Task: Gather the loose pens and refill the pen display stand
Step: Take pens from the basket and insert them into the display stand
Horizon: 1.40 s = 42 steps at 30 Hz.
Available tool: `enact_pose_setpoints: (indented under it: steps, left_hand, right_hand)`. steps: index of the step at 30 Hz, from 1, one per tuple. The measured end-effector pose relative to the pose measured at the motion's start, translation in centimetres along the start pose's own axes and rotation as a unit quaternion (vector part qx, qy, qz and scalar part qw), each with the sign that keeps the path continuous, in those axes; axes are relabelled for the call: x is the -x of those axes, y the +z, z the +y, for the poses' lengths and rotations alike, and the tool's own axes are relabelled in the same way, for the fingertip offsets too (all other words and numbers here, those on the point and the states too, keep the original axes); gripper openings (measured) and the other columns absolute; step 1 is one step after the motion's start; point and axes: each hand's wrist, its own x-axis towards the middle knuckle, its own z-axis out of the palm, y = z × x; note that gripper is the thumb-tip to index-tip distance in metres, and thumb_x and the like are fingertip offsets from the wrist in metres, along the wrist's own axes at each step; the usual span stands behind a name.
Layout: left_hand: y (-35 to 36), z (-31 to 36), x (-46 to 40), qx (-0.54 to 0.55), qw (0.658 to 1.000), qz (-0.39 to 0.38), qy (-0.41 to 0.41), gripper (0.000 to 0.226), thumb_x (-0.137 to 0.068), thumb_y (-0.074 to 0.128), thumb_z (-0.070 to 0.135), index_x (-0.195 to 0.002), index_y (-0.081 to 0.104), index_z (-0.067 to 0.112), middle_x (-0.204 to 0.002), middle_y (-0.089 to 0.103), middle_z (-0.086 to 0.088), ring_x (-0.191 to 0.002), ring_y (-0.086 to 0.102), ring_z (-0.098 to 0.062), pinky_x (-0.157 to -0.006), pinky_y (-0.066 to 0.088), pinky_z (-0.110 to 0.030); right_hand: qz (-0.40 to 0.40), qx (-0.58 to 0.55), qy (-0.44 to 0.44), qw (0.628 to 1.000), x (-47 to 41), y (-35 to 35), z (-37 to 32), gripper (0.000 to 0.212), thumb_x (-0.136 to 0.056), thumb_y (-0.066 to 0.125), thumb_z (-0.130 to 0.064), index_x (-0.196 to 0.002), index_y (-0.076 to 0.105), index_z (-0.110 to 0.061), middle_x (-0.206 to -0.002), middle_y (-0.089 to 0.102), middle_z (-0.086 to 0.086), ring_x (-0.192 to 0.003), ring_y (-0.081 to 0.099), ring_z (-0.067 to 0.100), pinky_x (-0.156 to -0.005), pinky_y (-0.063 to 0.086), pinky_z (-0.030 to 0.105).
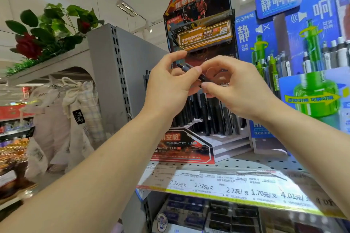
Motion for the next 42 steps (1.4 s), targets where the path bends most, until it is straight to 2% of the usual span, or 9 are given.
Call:
enact_pose_setpoints:
  steps: [4,7,10,13,23,28,32,38,42]
  left_hand:
    - [0.2,-0.6,0.2,0.040,0.997,0.057,0.029,0.032,-0.090,0.073,0.013,-0.113,0.058,0.030,-0.086,0.077,0.000,-0.082,0.075,-0.013,-0.070,0.060,-0.025]
    - [-0.4,-1.1,0.0,-0.025,0.990,0.108,0.092,0.035,-0.090,0.074,0.019,-0.109,0.049,0.036,-0.081,0.076,0.008,-0.077,0.074,-0.009,-0.068,0.061,-0.027]
    - [-0.6,-1.8,0.1,-0.084,0.984,0.103,0.121,0.032,-0.091,0.074,0.022,-0.101,0.048,0.039,-0.080,0.075,0.012,-0.072,0.073,-0.007,-0.067,0.063,-0.033]
    - [-0.6,-2.4,0.1,-0.091,0.980,0.114,0.132,0.031,-0.090,0.074,0.022,-0.096,0.048,0.039,-0.081,0.075,0.010,-0.073,0.073,-0.006,-0.065,0.063,-0.034]
    - [-1.4,-2.7,-0.5,-0.080,0.976,0.147,0.137,0.031,-0.093,0.070,0.022,-0.105,0.046,0.038,-0.080,0.074,0.012,-0.075,0.072,-0.009,-0.065,0.063,-0.033]
    - [-0.6,-3.2,-0.1,-0.127,0.973,0.117,0.152,0.031,-0.090,0.073,0.023,-0.100,0.049,0.041,-0.083,0.073,0.009,-0.073,0.071,-0.005,-0.065,0.063,-0.038]
    - [0.1,-3.3,-0.1,-0.166,0.963,0.091,0.190,0.028,-0.087,0.075,0.024,-0.106,0.056,0.033,-0.089,0.070,0.015,-0.073,0.070,-0.005,-0.069,0.062,-0.039]
    - [1.1,-4.4,0.8,-0.249,0.942,0.034,0.222,0.026,-0.088,0.075,0.026,-0.106,0.059,0.035,-0.086,0.063,0.022,-0.068,0.067,0.001,-0.067,0.055,-0.018]
    - [1.1,-5.1,1.3,-0.260,0.941,0.033,0.215,0.022,-0.089,0.074,0.027,-0.107,0.062,0.029,-0.088,0.063,0.021,-0.070,0.066,0.001,-0.066,0.053,-0.016]
  right_hand:
    - [0.022,0.061,-0.010,0.998,0.0,-0.2,0.5,0.025,-0.085,0.079,-0.016,-0.108,0.070,-0.022,-0.100,0.069,-0.004,-0.093,0.066,0.006,-0.090,0.054,0.032]
    - [0.023,0.150,0.005,0.988,-0.2,-0.6,1.2,0.038,-0.083,0.080,-0.025,-0.119,0.068,-0.026,-0.111,0.061,-0.004,-0.101,0.060,0.009,-0.096,0.051,0.034]
    - [-0.056,0.241,0.043,0.968,-0.1,-0.6,1.9,0.059,-0.087,0.074,-0.036,-0.142,0.054,-0.028,-0.133,0.050,-0.005,-0.123,0.052,0.018,-0.102,0.049,0.044]
    - [-0.135,0.295,0.062,0.944,0.2,-0.4,2.0,0.066,-0.089,0.069,-0.037,-0.150,0.044,-0.029,-0.145,0.044,-0.009,-0.133,0.045,0.018,-0.104,0.048,0.048]
    - [-0.140,0.335,0.069,0.929,-0.4,-1.3,1.7,0.057,-0.086,0.073,-0.032,-0.140,0.054,-0.032,-0.140,0.050,-0.007,-0.127,0.050,0.022,-0.098,0.051,0.048]
    - [-0.123,0.324,0.053,0.936,-0.7,-1.5,1.7,0.046,-0.090,0.067,-0.030,-0.135,0.061,-0.029,-0.133,0.055,-0.003,-0.123,0.053,0.022,-0.101,0.049,0.044]
    - [-0.116,0.307,0.048,0.943,-0.9,-1.7,1.9,0.040,-0.092,0.063,-0.025,-0.132,0.065,-0.027,-0.128,0.061,-0.002,-0.121,0.057,0.022,-0.103,0.046,0.040]
    - [-0.106,0.284,0.056,0.951,-1.0,-1.8,2.0,0.038,-0.093,0.059,-0.021,-0.130,0.067,-0.025,-0.126,0.064,0.000,-0.120,0.058,0.020,-0.101,0.044,0.034]
    - [-0.104,0.272,0.064,0.955,-0.9,-1.6,2.1,0.038,-0.093,0.060,-0.024,-0.131,0.066,-0.026,-0.128,0.063,-0.001,-0.119,0.059,0.019,-0.096,0.042,0.029]
